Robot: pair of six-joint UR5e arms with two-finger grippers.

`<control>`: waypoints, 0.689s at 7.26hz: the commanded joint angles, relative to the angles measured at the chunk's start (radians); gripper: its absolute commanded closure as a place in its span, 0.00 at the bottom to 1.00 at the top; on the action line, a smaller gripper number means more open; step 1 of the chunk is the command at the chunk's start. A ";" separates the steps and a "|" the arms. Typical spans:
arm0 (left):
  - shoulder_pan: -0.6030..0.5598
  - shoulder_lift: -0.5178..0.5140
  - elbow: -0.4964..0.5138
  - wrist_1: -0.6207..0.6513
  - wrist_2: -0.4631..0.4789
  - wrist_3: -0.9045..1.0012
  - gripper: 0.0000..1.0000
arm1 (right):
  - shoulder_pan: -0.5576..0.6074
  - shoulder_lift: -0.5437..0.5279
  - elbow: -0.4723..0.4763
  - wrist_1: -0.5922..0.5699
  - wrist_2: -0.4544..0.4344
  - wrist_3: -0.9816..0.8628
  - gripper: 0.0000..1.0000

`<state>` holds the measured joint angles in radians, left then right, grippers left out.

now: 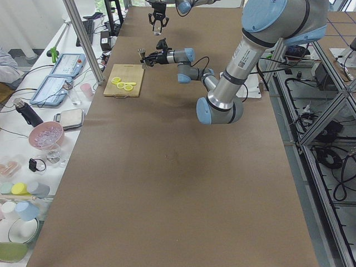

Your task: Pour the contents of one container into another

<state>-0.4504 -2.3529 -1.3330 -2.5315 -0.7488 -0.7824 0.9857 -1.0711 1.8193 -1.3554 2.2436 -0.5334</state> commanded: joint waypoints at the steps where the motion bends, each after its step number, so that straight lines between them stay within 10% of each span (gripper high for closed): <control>1: -0.002 -0.008 -0.003 -0.001 -0.006 0.000 1.00 | -0.013 0.054 0.000 -0.140 -0.005 -0.124 1.00; 5: 0.001 -0.006 -0.003 -0.001 -0.007 -0.001 1.00 | -0.018 0.203 -0.064 -0.272 -0.004 -0.123 1.00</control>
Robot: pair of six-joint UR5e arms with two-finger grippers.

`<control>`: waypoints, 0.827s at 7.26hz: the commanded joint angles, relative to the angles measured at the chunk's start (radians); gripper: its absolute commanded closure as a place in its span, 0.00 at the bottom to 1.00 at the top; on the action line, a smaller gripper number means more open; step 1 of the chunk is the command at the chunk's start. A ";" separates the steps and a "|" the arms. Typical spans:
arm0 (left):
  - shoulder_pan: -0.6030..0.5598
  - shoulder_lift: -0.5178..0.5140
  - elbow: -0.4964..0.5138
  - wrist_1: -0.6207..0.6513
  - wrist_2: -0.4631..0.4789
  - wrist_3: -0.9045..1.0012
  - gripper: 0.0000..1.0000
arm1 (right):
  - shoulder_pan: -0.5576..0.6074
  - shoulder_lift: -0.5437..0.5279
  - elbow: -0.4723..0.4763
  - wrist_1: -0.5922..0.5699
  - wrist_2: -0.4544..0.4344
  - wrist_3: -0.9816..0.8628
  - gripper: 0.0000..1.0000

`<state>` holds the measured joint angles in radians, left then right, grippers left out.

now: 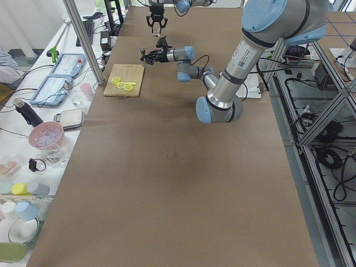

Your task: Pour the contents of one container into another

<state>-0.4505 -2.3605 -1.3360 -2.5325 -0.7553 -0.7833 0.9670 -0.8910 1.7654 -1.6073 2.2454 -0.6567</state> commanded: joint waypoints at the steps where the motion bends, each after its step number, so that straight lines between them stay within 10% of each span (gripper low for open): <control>1: 0.001 0.000 -0.005 0.000 -0.001 -0.001 1.00 | 0.003 0.091 -0.053 -0.072 -0.006 -0.001 1.00; 6: 0.001 0.004 -0.008 0.001 0.001 -0.001 1.00 | -0.001 0.271 -0.191 -0.178 -0.009 0.006 1.00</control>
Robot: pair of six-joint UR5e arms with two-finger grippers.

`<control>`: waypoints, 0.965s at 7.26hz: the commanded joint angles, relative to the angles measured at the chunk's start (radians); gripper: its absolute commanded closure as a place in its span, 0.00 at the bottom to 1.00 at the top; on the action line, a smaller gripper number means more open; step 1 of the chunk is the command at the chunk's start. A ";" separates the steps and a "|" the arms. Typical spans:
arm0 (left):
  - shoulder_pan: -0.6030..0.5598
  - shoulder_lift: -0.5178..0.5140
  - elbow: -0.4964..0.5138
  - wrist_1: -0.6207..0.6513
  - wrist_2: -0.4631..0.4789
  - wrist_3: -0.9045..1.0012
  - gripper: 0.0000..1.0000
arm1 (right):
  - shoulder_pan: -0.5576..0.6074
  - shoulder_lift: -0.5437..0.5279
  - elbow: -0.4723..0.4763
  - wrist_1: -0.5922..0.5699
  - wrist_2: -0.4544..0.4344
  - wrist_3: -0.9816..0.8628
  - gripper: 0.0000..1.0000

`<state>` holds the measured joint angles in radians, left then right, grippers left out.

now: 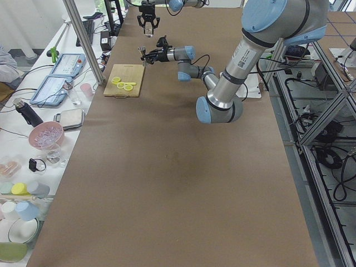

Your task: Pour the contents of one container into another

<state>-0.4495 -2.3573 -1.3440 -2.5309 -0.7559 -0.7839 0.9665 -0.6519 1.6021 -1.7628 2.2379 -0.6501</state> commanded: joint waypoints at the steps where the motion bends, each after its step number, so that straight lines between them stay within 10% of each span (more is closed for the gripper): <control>1: 0.000 0.003 0.000 0.000 0.000 0.000 1.00 | -0.003 0.055 -0.051 -0.023 -0.009 0.001 1.00; 7: 0.003 0.006 0.005 0.001 0.000 0.002 1.00 | -0.026 0.172 -0.200 -0.026 -0.052 0.006 1.00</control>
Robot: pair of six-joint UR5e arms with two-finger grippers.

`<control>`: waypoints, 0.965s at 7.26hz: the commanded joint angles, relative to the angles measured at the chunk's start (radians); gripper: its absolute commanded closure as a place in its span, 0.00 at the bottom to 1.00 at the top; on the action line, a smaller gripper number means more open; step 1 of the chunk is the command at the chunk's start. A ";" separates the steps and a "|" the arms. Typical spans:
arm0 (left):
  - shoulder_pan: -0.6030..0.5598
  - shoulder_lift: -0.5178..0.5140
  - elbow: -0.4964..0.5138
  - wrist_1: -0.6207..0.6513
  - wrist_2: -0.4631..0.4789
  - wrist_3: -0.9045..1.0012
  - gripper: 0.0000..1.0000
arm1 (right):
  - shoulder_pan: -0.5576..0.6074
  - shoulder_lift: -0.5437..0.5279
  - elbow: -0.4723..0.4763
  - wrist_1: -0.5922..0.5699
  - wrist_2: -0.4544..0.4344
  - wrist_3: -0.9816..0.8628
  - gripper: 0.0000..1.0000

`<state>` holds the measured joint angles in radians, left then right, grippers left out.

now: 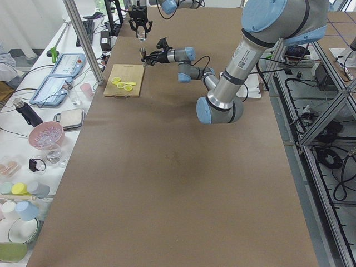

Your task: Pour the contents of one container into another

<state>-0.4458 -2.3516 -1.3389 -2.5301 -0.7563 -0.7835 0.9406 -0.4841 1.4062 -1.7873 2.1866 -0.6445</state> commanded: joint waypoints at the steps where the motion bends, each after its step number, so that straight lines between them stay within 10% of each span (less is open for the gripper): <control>1: 0.001 0.000 0.000 -0.001 0.000 0.001 1.00 | 0.000 0.007 -0.006 -0.003 -0.001 0.000 1.00; 7: 0.001 -0.032 0.010 -0.001 0.000 0.001 1.00 | 0.001 0.002 0.019 -0.021 -0.004 0.002 1.00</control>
<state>-0.4455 -2.3618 -1.3354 -2.5332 -0.7562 -0.7823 0.9423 -0.4807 1.4186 -1.8061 2.1833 -0.6428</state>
